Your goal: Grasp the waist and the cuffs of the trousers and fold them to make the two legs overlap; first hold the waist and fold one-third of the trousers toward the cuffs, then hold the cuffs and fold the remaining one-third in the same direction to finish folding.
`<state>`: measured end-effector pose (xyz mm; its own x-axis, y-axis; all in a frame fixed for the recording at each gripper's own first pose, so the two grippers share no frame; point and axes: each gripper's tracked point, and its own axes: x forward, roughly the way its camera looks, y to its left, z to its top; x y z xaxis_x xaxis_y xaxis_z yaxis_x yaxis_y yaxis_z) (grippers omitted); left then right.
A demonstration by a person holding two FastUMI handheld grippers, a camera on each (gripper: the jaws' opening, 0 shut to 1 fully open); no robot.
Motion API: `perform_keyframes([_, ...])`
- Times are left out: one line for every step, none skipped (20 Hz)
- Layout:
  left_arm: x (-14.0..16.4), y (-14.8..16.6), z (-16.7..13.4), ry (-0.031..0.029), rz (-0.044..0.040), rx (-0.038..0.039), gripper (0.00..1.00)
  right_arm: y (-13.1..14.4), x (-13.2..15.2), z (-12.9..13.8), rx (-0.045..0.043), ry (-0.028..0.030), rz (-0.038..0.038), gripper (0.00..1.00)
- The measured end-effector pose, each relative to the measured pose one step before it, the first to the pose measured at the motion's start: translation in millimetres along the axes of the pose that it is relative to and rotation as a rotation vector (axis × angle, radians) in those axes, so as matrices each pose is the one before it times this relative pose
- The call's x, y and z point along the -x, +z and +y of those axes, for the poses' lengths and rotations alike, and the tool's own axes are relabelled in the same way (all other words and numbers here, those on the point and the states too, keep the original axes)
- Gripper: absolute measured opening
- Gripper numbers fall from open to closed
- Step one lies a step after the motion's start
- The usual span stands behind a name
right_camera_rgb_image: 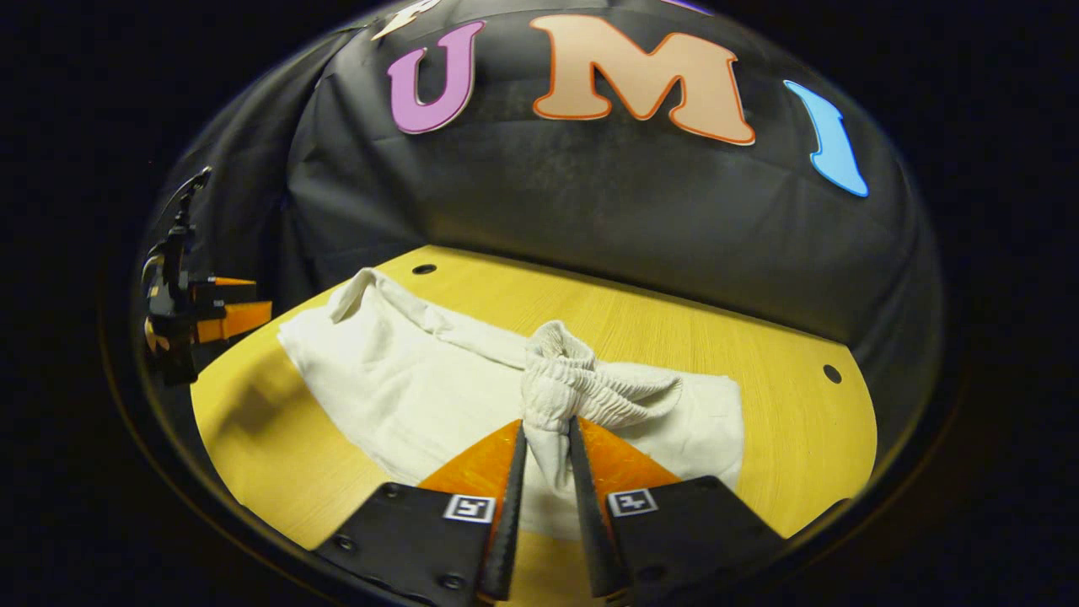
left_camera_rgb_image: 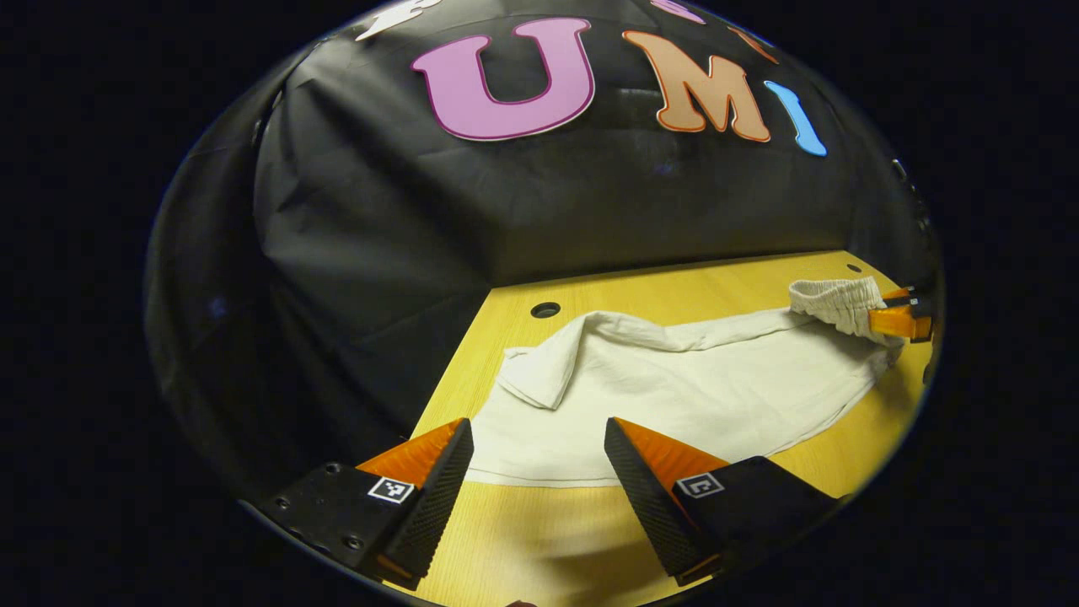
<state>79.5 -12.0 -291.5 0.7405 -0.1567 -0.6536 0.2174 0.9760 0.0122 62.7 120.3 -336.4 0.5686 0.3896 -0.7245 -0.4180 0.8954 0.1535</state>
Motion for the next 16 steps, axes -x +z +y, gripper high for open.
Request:
perform_keyframes([-5.15,-2.27,2.82,-0.00194,0.00880,0.00321,0.96,9.36,0.01,-2.81,0.00976,0.01186,-0.00553,0.50])
perform_keyframes([-6.43,-3.37,3.30,0.00009,0.01024,0.00485,0.96,0.65,-0.66,-1.33,0.01112,0.00394,-0.01149,0.65])
perform_keyframes([-4.51,-3.92,2.39,0.00479,0.00326,0.00537,0.96,-3.72,4.54,2.66,0.00844,-0.00237,-0.00518,0.80])
perform_keyframes([-8.39,-1.80,3.28,0.00054,0.00448,0.01246,0.96,0.48,2.13,-1.39,0.00277,-0.00701,0.00187,0.95])
perform_keyframes([-8.10,-3.96,3.11,-0.00270,0.00880,0.01538,0.96,-3.53,0.33,1.34,0.00027,-0.00646,0.00802,0.96])
perform_keyframes([-7.51,-3.28,4.64,0.00613,0.00902,0.01721,0.96,-0.86,2.33,0.08,0.00162,-0.00959,0.00697,0.98])
perform_keyframes([-7.55,-5.20,4.13,0.00751,0.00951,0.01695,0.96,-0.76,2.72,1.04,0.00274,-0.00838,0.00265,0.98])
perform_keyframes([-5.47,-4.97,2.91,0.00613,0.01383,0.01654,0.96,0.30,3.11,0.25,0.00350,-0.00774,0.00045,0.98])
perform_keyframes([-5.01,-5.49,2.16,0.00573,0.01803,0.01165,0.96,-0.46,2.14,0.47,0.00274,-0.00652,0.00039,0.98])
perform_keyframes([-7.08,-7.72,2.04,0.00446,0.02058,0.00586,0.96,0.48,1.61,-1.59,0.00232,-0.00491,0.00199,0.99])
perform_keyframes([-5.20,-8.07,-0.33,-0.00031,0.02456,0.00456,0.96,-0.95,2.68,-1.22,0.00380,-0.00660,0.00310,0.99])
perform_keyframes([-2.72,-7.04,-0.20,0.00177,0.02168,0.00689,0.96,-3.73,6.32,0.31,0.00644,-0.00383,0.00312,0.99])
perform_keyframes([-2.05,-6.25,0.03,0.00083,0.01769,0.00885,0.96,-1.73,3.50,0.91,0.00321,-0.00419,0.00374,0.98])
perform_keyframes([-3.05,-5.04,-0.07,-0.00123,0.01819,0.01167,0.96,0.07,2.33,0.01,0.00078,-0.00407,-0.00011,0.98])
perform_keyframes([-0.07,0.72,0.39,-0.00254,-0.00716,0.01331,0.97,0.08,1.02,0.77,-0.00236,-0.00359,-0.00260,0.98])
perform_keyframes([-0.91,1.47,-2.37,-0.00731,-0.01165,0.00610,0.96,0.43,1.83,-0.63,-0.00322,-0.00285,-0.00131,0.98])
